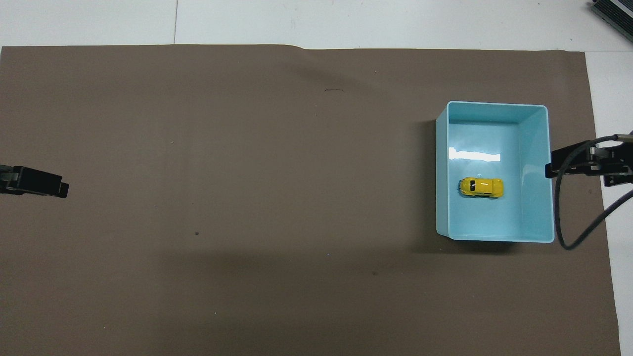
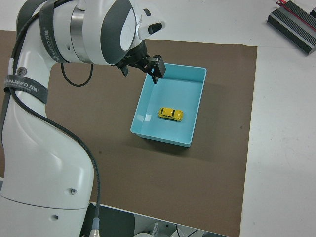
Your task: Wind up and store yellow beetle car
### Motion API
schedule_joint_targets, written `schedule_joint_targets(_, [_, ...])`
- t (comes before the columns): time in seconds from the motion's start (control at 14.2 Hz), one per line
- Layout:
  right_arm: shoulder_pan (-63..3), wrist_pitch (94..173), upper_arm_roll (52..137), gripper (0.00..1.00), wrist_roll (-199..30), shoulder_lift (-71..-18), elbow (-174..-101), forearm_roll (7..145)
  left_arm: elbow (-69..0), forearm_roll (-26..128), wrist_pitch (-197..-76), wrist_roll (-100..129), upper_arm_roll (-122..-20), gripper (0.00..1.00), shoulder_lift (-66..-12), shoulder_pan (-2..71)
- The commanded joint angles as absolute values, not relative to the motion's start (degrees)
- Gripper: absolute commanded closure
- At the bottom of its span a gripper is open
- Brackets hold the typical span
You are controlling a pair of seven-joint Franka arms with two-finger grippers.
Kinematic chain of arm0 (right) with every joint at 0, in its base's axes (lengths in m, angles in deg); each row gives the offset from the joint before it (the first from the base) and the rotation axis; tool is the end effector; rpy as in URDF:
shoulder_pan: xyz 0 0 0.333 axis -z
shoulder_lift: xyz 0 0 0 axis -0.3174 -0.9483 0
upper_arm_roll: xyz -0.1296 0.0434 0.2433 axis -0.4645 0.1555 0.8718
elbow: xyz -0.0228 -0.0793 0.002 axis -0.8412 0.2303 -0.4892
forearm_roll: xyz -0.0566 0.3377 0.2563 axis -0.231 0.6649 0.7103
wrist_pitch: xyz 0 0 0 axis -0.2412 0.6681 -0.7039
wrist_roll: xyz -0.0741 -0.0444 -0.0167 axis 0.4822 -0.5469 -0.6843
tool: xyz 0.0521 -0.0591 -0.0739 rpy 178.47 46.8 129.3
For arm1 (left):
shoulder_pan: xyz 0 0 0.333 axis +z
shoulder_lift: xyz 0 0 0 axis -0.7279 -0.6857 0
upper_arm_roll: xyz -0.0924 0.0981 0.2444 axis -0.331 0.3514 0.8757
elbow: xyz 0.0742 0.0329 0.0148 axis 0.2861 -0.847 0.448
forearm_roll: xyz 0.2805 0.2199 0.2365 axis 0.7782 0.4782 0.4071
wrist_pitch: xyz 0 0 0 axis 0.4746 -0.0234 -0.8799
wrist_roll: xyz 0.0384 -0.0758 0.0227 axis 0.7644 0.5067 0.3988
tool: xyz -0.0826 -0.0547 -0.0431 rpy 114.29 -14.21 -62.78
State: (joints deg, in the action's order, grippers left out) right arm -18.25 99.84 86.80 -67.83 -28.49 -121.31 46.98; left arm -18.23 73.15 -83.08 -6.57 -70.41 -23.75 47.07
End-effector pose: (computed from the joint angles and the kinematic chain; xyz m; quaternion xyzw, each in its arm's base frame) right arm 0.5751 -0.0036 0.6088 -0.9965 0.0787 0.0248 0.0114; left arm 0.5554 -0.0256 0.6061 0.9971 -0.0683 -0.0225 0.0255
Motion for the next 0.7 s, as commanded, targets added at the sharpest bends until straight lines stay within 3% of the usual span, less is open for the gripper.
schedule_joint_targets(0.0, [-18.42,99.35,86.69,0.0,-66.99,-28.54,-120.66,46.1,-19.35,72.42,-82.68,-6.47,-70.59,0.0,-22.54,47.59])
schedule_joint_targets(0.63, [-18.07,99.52,86.69,0.0,-67.08,-28.36,-120.75,47.07,-19.35,72.42,-82.68,-6.47,-70.59,0.0,-22.54,47.59])
